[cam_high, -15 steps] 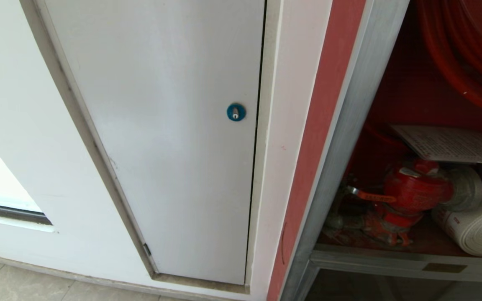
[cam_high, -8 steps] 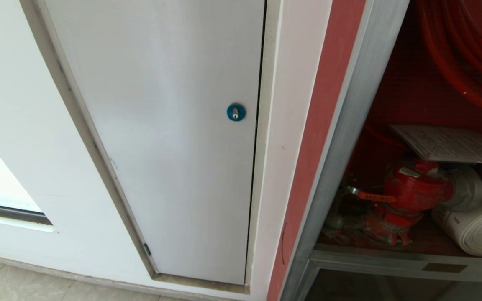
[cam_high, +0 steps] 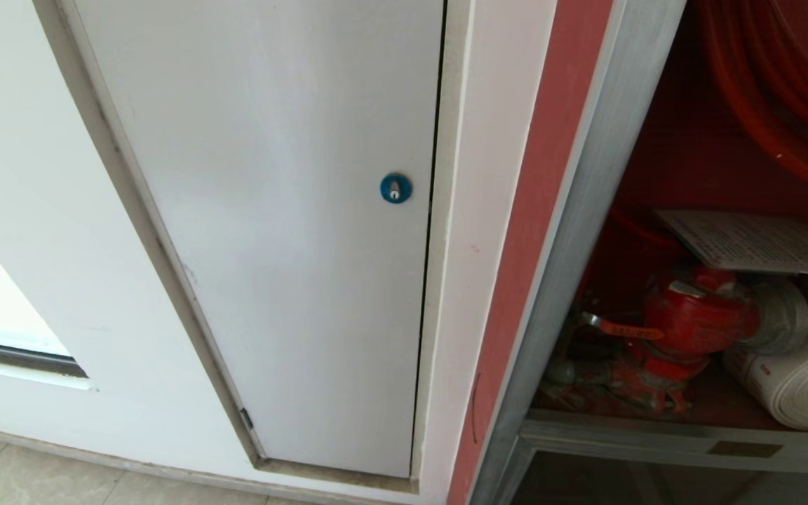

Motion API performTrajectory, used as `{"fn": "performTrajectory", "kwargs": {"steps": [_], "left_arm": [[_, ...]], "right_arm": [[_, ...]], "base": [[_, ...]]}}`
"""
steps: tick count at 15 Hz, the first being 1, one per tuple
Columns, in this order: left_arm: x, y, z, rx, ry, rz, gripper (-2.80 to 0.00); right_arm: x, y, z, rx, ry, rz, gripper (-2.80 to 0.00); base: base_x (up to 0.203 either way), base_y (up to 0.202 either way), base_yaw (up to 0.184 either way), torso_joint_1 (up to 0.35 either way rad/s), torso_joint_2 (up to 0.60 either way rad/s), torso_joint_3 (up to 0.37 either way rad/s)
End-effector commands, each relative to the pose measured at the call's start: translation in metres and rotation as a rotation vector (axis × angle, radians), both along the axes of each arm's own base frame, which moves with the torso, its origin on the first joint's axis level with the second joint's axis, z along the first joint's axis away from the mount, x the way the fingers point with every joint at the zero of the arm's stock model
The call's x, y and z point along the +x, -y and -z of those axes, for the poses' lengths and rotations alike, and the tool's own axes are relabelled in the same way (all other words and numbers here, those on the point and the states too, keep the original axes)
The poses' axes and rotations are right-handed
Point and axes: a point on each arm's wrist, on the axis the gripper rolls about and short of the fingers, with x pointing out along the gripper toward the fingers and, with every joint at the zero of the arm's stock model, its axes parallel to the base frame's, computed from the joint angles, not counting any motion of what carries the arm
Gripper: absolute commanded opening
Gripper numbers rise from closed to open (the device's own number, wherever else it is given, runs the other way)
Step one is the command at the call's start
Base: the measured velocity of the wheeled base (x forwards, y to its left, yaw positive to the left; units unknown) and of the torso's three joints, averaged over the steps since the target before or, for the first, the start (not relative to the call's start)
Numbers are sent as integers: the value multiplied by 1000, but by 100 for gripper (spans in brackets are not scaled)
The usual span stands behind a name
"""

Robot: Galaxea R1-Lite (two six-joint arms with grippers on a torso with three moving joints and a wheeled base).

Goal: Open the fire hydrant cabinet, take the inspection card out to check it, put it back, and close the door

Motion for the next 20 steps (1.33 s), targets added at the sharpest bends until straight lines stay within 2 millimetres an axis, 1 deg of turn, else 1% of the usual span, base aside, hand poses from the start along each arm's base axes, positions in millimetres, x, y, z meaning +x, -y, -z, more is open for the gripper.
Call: {"fn": "performTrajectory", "kwargs": {"steps": [1, 2, 3, 4, 6, 8, 9, 11, 14, 16, 18, 20], "left_arm": [[0, 0, 0, -1, -1, 0, -280], [0, 0, 0, 1, -1, 0, -280], [0, 0, 0, 1, -1, 0, -280], [0, 0, 0, -1, -1, 0, -280], [0, 0, 0, 1, -1, 0, -280], [0, 0, 0, 0, -1, 0, -280], [0, 0, 0, -1, -1, 0, -280], [0, 0, 0, -1, -1, 0, -280], [0, 0, 0, -1, -1, 0, -280], [0, 0, 0, 1, -1, 0, -280], [0, 0, 0, -1, -1, 0, -280], [0, 0, 0, 0, -1, 0, -280]], "right_arm": [[0, 0, -1, 2, 6, -2, -280], [-3, 0, -10, 7, 34, 2, -280], [-7, 0, -28, 25, 84, 3, -280], [-13, 0, -51, 53, 128, 2, -280], [-12, 0, -86, 78, 137, 2, -280], [-6, 1, -112, 60, 127, 11, -280], [-4, 1, -121, 29, 123, 21, -280], [5, 1, -133, -98, 92, 53, -280], [17, 1, -141, -247, 35, 61, -280], [29, 1, -153, -304, -8, 57, -280], [33, 1, -171, -347, -56, 49, -280], [36, 1, -182, -387, -161, 27, -280]], "base": [[0, 0, 0, 0, 0, 0], [0, 0, 0, 0, 0, 0], [0, 0, 0, 0, 0, 0], [0, 0, 0, 0, 0, 0], [0, 0, 0, 0, 0, 0], [0, 0, 0, 0, 0, 0], [0, 0, 0, 0, 0, 0], [0, 0, 0, 0, 0, 0], [0, 0, 0, 0, 0, 0], [0, 0, 0, 0, 0, 0], [0, 0, 0, 0, 0, 0], [0, 0, 0, 0, 0, 0]]}}
